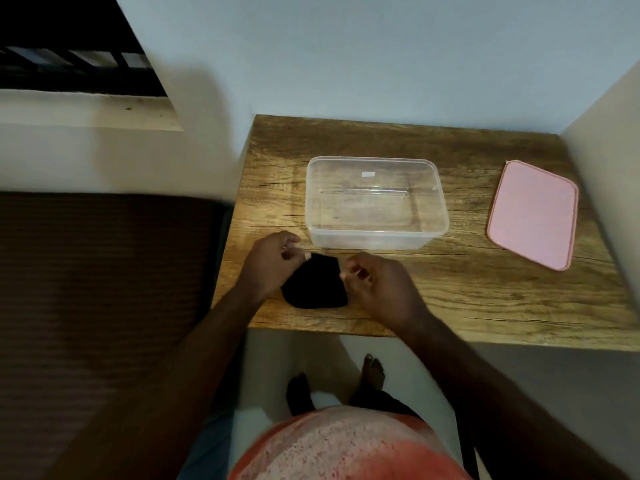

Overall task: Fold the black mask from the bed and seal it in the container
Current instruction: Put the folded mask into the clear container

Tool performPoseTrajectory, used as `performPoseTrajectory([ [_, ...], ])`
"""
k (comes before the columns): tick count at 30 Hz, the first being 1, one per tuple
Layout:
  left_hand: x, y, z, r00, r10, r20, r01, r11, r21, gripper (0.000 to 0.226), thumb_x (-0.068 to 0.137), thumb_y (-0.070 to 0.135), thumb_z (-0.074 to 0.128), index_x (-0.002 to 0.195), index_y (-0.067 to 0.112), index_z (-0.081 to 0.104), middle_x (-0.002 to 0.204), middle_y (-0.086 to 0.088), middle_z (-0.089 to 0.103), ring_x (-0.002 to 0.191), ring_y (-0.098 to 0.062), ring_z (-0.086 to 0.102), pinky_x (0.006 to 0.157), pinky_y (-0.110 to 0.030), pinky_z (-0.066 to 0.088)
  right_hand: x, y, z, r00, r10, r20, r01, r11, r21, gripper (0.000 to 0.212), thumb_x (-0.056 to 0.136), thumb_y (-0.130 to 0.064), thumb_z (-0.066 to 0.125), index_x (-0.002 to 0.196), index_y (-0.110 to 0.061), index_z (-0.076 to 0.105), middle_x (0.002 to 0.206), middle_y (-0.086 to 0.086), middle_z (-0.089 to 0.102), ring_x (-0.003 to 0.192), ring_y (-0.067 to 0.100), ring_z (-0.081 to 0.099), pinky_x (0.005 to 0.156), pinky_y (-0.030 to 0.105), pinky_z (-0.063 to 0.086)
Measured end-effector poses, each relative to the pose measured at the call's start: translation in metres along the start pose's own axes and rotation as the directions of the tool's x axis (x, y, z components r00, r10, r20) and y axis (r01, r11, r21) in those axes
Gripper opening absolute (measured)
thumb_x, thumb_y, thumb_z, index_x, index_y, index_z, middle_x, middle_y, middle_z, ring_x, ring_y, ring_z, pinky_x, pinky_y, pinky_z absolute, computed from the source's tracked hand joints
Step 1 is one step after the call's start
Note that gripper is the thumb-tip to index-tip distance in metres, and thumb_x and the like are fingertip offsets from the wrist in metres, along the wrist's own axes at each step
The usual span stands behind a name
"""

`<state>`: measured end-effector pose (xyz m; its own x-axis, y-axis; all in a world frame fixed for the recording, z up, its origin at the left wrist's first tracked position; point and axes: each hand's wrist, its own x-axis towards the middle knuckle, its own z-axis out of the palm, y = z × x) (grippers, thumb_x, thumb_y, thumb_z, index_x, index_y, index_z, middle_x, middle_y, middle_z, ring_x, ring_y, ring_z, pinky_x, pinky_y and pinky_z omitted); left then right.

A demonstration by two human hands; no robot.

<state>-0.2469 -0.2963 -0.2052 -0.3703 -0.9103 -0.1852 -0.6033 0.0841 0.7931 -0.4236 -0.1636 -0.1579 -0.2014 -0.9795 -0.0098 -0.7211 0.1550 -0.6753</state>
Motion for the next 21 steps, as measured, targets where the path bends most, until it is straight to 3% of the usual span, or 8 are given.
performPoseTrajectory([
  [3, 0.001, 0.004, 0.001, 0.992, 0.061, 0.107, -0.087, 0.961, 0.263, 0.059, 0.073, 0.036, 0.079, 0.125, 0.018, 0.058, 0.123, -0.006, 0.059, 0.115, -0.021, 0.053, 0.096, -0.041, 0.048, -0.003, 0.005, 0.036, 0.98, -0.003, 0.198, 0.034, 0.988, -0.152, 0.037, 0.093, -0.027, 0.061, 0.129, -0.018, 0.061, 0.126, 0.003, 0.065, 0.114, 0.022, 0.055, 0.092, 0.031, 0.043],
  [6, 0.002, 0.015, 0.002, 0.977, 0.076, 0.201, -0.16, 0.88, 0.447, 0.072, 0.074, 0.039, 0.077, 0.136, 0.019, 0.047, 0.131, -0.007, 0.051, 0.124, -0.027, 0.043, 0.1, -0.043, 0.042, -0.003, 0.005, 0.05, 0.981, -0.062, 0.187, 0.106, 0.966, -0.237, 0.035, 0.091, -0.023, 0.062, 0.125, -0.014, 0.064, 0.122, 0.007, 0.066, 0.114, 0.03, 0.052, 0.092, 0.04, 0.042],
  [10, 0.007, 0.022, 0.003, 0.965, -0.014, 0.262, -0.124, 0.856, 0.502, 0.069, 0.072, 0.039, 0.079, 0.13, 0.019, 0.05, 0.127, -0.006, 0.054, 0.118, -0.026, 0.048, 0.096, -0.043, 0.045, -0.005, 0.003, 0.054, 0.99, -0.022, 0.14, 0.069, 0.938, -0.341, 0.033, 0.092, -0.028, 0.061, 0.123, -0.018, 0.064, 0.123, 0.002, 0.065, 0.119, 0.028, 0.047, 0.092, 0.041, 0.034],
  [13, 0.007, 0.025, 0.001, 0.957, -0.107, 0.271, -0.024, 0.899, 0.438, 0.051, 0.07, 0.034, 0.082, 0.11, 0.016, 0.056, 0.11, -0.004, 0.058, 0.101, -0.022, 0.055, 0.08, -0.035, 0.049, -0.006, 0.0, 0.056, 0.994, 0.01, 0.109, 0.028, 0.942, -0.335, 0.032, 0.092, -0.029, 0.06, 0.123, -0.02, 0.064, 0.124, -0.001, 0.063, 0.118, 0.025, 0.044, 0.088, 0.04, 0.029],
  [17, 0.007, 0.018, 0.0, 0.92, -0.159, 0.358, 0.081, 0.971, 0.224, 0.034, 0.065, 0.03, 0.085, 0.08, 0.011, 0.061, 0.086, -0.006, 0.064, 0.08, -0.021, 0.061, 0.066, -0.031, 0.046, -0.008, -0.002, 0.056, 0.996, 0.027, 0.086, 0.002, 0.95, -0.311, 0.03, 0.092, -0.026, 0.06, 0.122, -0.023, 0.063, 0.123, -0.002, 0.064, 0.113, 0.026, 0.045, 0.083, 0.039, 0.028],
  [19, 0.004, 0.017, -0.003, 0.918, -0.137, 0.372, 0.109, 0.99, 0.094, 0.037, 0.063, 0.03, 0.085, 0.079, 0.006, 0.062, 0.078, -0.009, 0.064, 0.072, -0.022, 0.061, 0.064, -0.032, 0.045, -0.008, 0.0, 0.056, 0.994, 0.066, 0.09, -0.038, 0.961, -0.275, 0.032, 0.091, -0.027, 0.06, 0.122, -0.025, 0.063, 0.122, -0.003, 0.064, 0.111, 0.024, 0.047, 0.085, 0.038, 0.032],
  [21, -0.007, 0.025, -0.007, 0.94, -0.06, 0.335, 0.056, 0.998, 0.022, 0.03, 0.067, 0.023, 0.083, 0.079, 0.005, 0.062, 0.071, -0.008, 0.064, 0.062, -0.014, 0.058, 0.059, -0.028, 0.044, -0.01, -0.001, 0.053, 0.987, 0.144, 0.077, -0.137, 0.986, -0.093, 0.029, 0.088, -0.031, 0.06, 0.115, -0.025, 0.068, 0.112, -0.004, 0.069, 0.106, 0.021, 0.056, 0.086, 0.038, 0.043],
])
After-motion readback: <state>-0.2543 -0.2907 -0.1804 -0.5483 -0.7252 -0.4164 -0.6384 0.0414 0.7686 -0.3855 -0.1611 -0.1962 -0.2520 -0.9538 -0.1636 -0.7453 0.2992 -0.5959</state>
